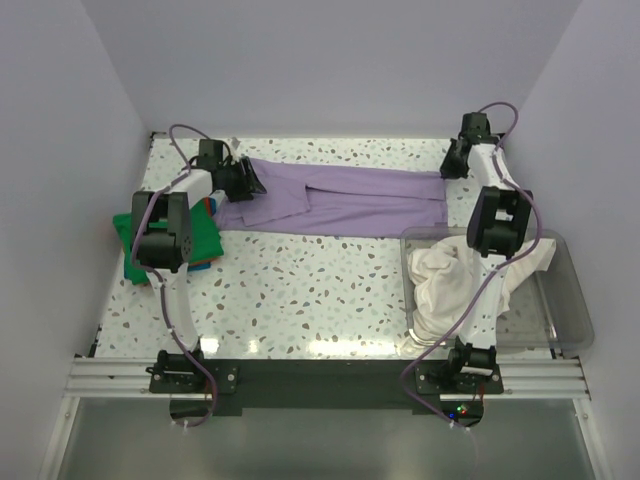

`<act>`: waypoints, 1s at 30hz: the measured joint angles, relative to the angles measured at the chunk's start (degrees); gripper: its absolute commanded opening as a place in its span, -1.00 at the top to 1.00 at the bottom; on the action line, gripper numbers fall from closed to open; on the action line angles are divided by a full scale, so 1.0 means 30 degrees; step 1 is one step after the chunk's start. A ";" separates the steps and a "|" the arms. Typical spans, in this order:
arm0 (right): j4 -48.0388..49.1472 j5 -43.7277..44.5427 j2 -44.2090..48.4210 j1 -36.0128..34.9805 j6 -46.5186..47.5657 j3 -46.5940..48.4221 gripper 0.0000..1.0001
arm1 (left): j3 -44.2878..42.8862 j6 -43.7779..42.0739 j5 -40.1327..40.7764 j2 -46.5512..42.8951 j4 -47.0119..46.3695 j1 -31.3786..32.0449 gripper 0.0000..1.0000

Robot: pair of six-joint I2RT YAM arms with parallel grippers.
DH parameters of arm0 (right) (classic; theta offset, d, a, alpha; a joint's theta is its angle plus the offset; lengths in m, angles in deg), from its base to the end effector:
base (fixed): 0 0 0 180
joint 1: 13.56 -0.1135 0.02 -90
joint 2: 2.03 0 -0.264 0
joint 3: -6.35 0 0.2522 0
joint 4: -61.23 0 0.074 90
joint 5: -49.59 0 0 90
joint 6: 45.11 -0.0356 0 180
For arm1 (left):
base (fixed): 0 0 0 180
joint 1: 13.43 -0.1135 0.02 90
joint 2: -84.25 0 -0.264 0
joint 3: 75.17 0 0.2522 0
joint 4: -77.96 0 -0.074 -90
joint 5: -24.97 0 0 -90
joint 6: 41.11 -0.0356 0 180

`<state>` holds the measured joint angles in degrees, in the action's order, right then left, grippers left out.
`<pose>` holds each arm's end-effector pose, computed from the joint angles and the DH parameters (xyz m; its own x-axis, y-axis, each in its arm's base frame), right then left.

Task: Fold and stack the t-shirts
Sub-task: Fold the tshirt

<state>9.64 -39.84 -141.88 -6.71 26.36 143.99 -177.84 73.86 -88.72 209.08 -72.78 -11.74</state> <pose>0.5346 -0.0646 0.1856 -0.7199 0.4066 -0.5625 0.3732 0.9101 0.1801 0.4702 -0.0282 0.1517 -0.8255 -0.3624 -0.4327 -0.0783 0.8328 -0.5480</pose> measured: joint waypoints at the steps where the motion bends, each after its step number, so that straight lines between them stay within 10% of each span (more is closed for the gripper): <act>1: -0.0051 0.0000 -0.0117 0.0000 0.0022 0.0036 1.00 | 0.0000 -0.0036 -0.0015 -0.0007 0.0000 0.0000 -0.16; 9: -0.0299 0.0204 -0.0597 0.0102 0.0219 0.0102 -0.14 | -0.0663 -0.0321 0.0131 0.0131 0.0714 0.0197 -0.20; 20: -0.0211 0.0284 0.0976 0.0197 0.0488 -0.1872 -0.27 | -0.4065 -0.0182 0.0758 0.0546 0.2229 0.0335 -0.21; 30: 0.1268 -0.2499 0.3716 -0.0772 0.0495 -0.3898 -0.28 | -0.0495 0.0918 -0.0189 -0.0466 0.2018 0.0816 -0.21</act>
<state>13.45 -47.33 -130.73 -9.03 27.85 132.30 -179.32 76.62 -89.28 207.68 -66.72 -9.29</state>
